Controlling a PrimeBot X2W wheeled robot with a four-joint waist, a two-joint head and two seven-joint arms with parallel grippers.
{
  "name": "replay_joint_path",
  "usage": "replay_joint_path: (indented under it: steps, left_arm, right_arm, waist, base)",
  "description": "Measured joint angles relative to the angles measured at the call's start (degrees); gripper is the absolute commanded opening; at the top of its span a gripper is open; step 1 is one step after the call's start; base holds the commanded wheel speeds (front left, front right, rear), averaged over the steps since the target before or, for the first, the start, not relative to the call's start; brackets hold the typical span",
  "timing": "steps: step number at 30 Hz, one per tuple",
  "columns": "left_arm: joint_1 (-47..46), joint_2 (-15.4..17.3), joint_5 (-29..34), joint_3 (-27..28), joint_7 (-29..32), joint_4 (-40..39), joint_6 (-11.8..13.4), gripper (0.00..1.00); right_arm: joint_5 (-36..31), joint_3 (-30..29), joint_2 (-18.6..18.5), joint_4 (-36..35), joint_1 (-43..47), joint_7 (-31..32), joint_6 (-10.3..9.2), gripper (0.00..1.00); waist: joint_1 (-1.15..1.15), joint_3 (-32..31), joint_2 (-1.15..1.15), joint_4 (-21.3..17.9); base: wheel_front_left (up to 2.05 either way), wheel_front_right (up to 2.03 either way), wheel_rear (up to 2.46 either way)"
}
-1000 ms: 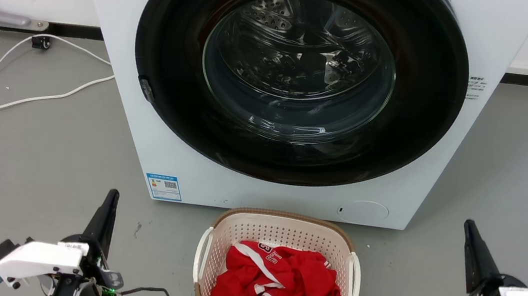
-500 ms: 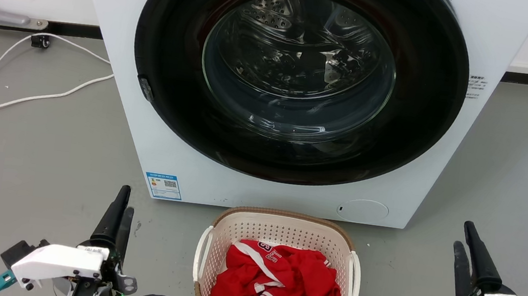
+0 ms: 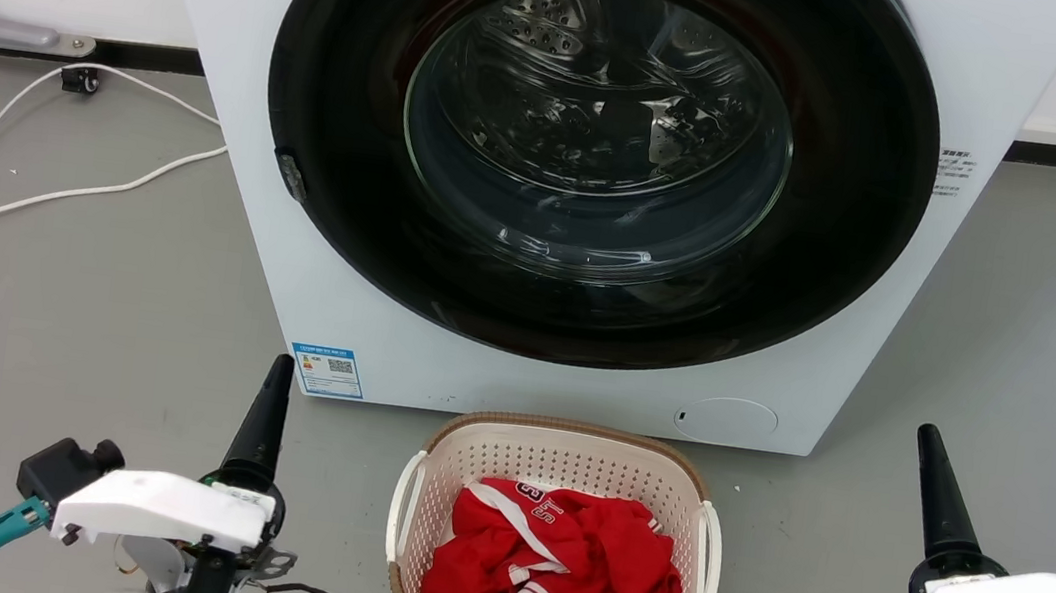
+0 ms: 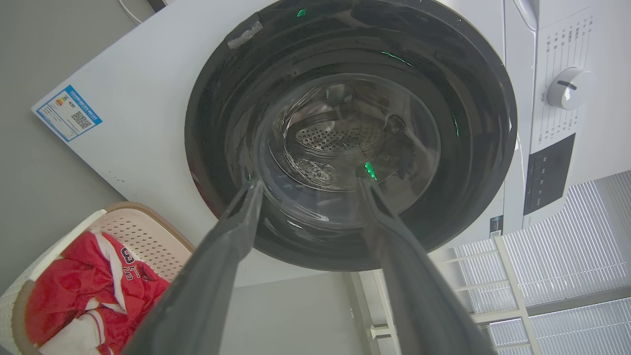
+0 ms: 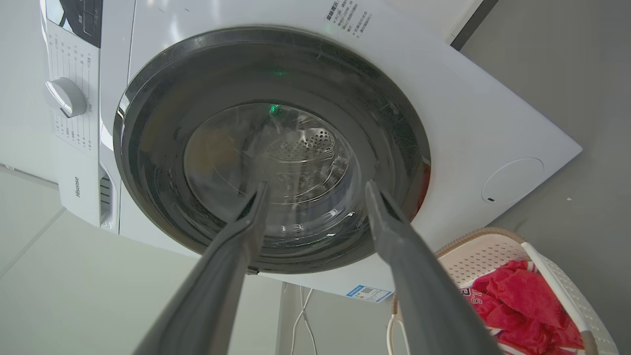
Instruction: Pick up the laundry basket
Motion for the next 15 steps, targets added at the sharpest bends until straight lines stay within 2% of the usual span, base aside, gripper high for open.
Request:
replay_joint_path:
  steps: [4,5,15]
  left_arm:
    - [-0.1,0.0,5.3,-1.0,-0.8,-0.4,0.7,1.0]
    - [-0.3,0.0,8.8,-1.7,-1.4,-0.7,1.1,1.0]
    - [-0.9,0.0,19.2,-4.0,-3.4,-0.4,1.8,1.0]
  right_arm:
    - [-5.4,0.1,0.1,-0.2,0.0,-0.8,0.0,1.0]
    - [-9.2,0.3,0.1,-0.4,0.0,-1.5,0.0,1.0]
    - [-20.9,0.6,0.2,-0.5,-0.1,-3.2,0.0,1.0]
  waist:
    - [0.0,0.1,0.0,0.0]
    - [0.0,0.1,0.0,-0.1]
    - [0.0,0.2,0.0,-0.2]
  base:
    - [0.0,0.0,0.0]
    - [0.0,0.0,0.0]
    - [0.0,0.0,0.0]
